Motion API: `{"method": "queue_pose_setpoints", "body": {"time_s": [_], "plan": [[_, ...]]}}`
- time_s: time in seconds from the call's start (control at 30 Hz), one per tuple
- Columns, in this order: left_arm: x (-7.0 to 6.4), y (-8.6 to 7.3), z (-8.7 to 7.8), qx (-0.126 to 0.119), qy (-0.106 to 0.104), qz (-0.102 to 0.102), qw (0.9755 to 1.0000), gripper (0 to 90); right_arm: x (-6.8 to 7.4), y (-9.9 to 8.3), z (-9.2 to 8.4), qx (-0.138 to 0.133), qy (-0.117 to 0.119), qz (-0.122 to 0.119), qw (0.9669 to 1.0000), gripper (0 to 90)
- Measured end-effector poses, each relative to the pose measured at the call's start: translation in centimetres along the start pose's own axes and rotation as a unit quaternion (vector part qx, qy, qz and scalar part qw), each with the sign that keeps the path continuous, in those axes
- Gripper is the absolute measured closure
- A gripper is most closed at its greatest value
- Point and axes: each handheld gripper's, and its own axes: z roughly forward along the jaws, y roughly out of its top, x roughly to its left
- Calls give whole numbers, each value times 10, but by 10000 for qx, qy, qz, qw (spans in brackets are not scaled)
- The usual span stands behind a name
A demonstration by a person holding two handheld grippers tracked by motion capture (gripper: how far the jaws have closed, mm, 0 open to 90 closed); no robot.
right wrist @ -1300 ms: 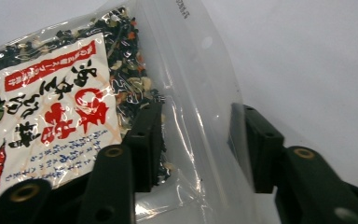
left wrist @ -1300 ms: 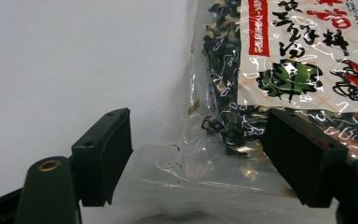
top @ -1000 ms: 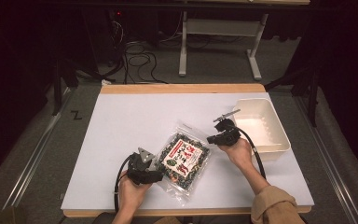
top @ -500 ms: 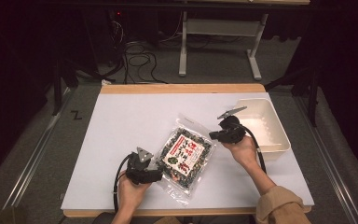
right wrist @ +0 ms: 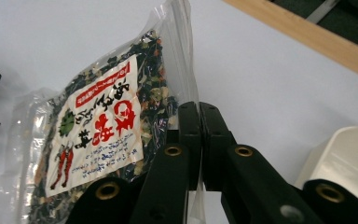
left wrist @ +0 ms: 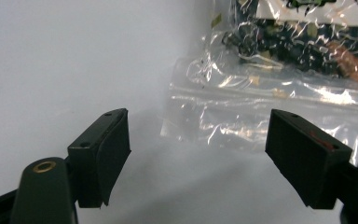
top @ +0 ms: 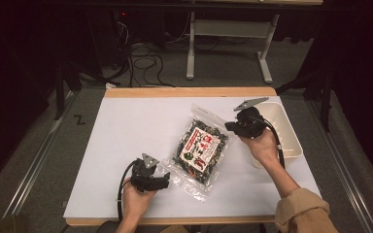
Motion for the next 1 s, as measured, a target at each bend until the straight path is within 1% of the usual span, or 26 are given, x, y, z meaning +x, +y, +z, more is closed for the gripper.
{"method": "queue_pose_setpoints", "body": {"time_s": [0.1, 0.17, 0.27, 0.37, 0.47, 0.5, 0.53, 0.7, 0.77, 0.83, 0.97, 1.0], "plan": [[0, 0, 0, -6, -13, -8, 10000, 223, 0, 7, -9, -48, 13, 31, 10000, 900], [0, 0, 0, -6, -20, 4, 10000, 223, -3, 10, -15, -116, 114, 102, 9998, 900], [-2, 0, -3, -116, -12, 55, 9999, 227, -4, 16, -23, -168, 168, 124, 9996, 900], [-2, 0, -3, -139, -39, 65, 9999, 229, -4, 22, -32, -226, 185, 79, 9995, 900], [-2, 0, -3, -135, -55, 79, 9999, 229, -3, 29, -42, -282, 142, 68, 9995, 900], [-2, 0, -3, -120, -57, 94, 9999, 229, -3, 32, -45, -329, 142, -5, 9994, 900], [-3, 0, -3, -115, -64, 103, 9999, 229, -2, 34, -49, -329, 124, -7, 9994, 900], [-3, 0, -2, -90, -75, 107, 9999, 228, 3, 44, -65, -425, 37, -155, 9990, 900], [-3, 0, -1, -65, -78, 137, 9999, 228, 4, 47, -71, -478, 17, -225, 9986, 900], [-4, 0, -1, -49, -73, 156, 9998, 228, 6, 49, -77, -548, -70, -334, 9979, 900], [-5, 0, -1, -72, -58, 195, 9998, 232, 8, 54, -87, -583, -178, -375, 9974, 900], [-5, 0, -2, -98, -51, 191, 9998, 233, 8, 56, -89, -614, -199, -416, 9970, 900]]}}
